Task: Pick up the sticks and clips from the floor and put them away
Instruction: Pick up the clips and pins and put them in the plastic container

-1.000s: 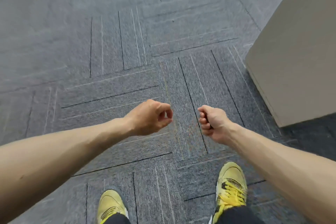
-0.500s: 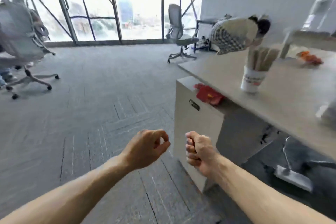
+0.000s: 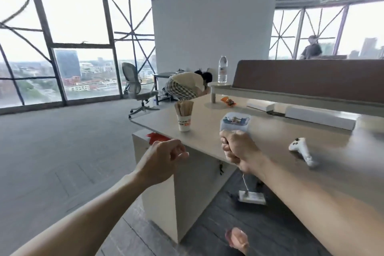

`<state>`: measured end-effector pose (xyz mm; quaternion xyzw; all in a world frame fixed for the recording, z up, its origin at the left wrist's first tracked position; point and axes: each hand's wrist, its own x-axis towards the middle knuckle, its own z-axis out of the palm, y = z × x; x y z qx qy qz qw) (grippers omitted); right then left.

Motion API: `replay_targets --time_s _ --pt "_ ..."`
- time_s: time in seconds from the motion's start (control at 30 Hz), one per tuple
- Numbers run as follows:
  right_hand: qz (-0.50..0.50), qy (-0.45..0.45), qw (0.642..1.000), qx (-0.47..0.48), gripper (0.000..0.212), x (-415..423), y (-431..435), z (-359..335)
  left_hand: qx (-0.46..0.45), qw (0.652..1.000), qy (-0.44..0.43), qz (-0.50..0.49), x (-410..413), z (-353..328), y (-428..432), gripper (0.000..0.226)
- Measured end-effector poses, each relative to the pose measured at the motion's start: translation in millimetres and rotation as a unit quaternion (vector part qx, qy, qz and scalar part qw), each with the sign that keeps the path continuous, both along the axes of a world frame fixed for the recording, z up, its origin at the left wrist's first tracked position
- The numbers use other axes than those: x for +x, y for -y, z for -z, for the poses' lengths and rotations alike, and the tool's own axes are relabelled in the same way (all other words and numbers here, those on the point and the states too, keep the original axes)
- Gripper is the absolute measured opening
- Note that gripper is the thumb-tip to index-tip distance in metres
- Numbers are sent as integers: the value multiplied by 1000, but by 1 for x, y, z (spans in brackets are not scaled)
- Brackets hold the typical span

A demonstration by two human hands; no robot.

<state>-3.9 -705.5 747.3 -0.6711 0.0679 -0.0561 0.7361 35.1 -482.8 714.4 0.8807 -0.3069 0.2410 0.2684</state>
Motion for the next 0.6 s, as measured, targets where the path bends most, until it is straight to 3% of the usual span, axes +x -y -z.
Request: replay_targets --time_s 0.27,0.6 --pt "99 31 989 -107 38 18 69 -15 -12 999 -52 7 43 6 46 8" --pt "141 61 947 -281 41 147 145 -14 -143 983 -111 13 189 34 154 11"
